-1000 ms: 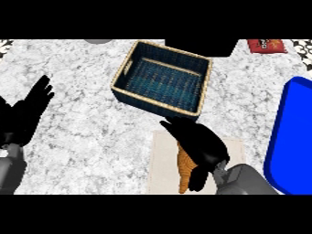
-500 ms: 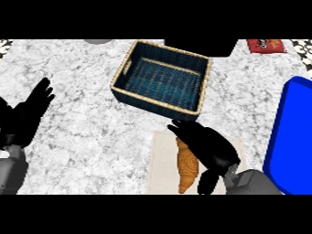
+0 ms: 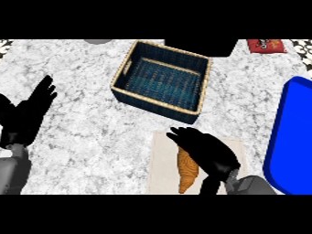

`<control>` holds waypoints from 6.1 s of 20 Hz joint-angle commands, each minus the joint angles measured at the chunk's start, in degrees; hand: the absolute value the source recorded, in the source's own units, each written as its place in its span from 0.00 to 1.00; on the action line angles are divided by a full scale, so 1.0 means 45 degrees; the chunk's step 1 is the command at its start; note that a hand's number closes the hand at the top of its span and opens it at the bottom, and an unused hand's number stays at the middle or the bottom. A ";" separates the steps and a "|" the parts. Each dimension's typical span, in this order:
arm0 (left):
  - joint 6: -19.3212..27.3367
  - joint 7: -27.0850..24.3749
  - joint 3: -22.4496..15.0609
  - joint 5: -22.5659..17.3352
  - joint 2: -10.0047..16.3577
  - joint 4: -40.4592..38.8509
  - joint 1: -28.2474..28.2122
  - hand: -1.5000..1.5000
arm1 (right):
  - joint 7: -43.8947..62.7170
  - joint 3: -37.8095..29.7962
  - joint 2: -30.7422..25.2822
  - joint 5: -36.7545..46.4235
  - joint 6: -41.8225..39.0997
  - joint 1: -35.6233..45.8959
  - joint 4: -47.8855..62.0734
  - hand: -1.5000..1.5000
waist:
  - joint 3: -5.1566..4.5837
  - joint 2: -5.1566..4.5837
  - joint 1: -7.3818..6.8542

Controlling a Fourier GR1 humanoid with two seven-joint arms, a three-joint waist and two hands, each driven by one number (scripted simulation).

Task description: Pick the croissant from the placemat and place it in the basket

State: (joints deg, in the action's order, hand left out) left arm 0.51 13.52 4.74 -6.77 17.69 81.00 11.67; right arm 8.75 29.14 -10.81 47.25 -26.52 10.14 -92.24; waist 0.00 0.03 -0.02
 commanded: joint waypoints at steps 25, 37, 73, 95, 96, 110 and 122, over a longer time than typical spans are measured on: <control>-0.0950 -0.0382 0.1041 0.0541 -0.0349 -0.0063 -0.0325 0.50 | -0.1334 0.0907 0.1689 0.4537 0.1353 0.0517 0.3528 1.00 | 0.0000 -0.0005 -0.0026; -0.0974 -0.0124 0.0300 0.0692 -0.0783 -0.0257 0.0286 0.50 | 0.6377 0.4170 0.2396 0.0203 0.6408 0.0147 0.0495 1.00 | 0.0081 -0.0099 -0.0991; -0.0968 0.0253 0.0168 0.0898 -0.0813 -0.1138 0.1545 0.50 | 1.6336 0.1109 0.2396 0.1911 1.0302 1.4364 0.4163 1.00 | -0.0119 0.0096 -0.1239; -0.0942 -0.0245 0.0498 0.0861 -0.0720 -0.0715 0.0845 0.50 | 1.5036 0.0519 0.2396 0.0818 1.3231 1.5545 0.9143 1.00 | -0.0022 -0.0068 -0.0604; -0.1124 0.0006 0.0603 0.0719 -0.0484 -0.0226 0.0350 0.50 | 1.5451 0.0705 0.2396 0.0873 1.3085 1.5359 0.9040 1.00 | -0.0017 -0.0001 -0.0675; -0.1152 -0.0307 0.0795 0.0705 -0.0516 -0.0376 0.0157 0.50 | 1.3687 -0.0845 0.2397 0.1454 1.5538 1.4891 1.0542 0.00 | -0.0009 -0.0035 -0.0437; -0.0601 0.0032 0.1252 0.0765 -0.0454 -0.0298 -0.0237 0.50 | 1.3749 -0.4342 0.2233 0.2974 1.8476 1.2373 0.7221 0.00 | 0.0027 0.0282 0.0604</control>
State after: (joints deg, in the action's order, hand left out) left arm -2.91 12.93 10.31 -3.59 15.94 79.15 11.63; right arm 62.15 13.14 -1.33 59.18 50.80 69.94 -53.78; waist 0.13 0.96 1.43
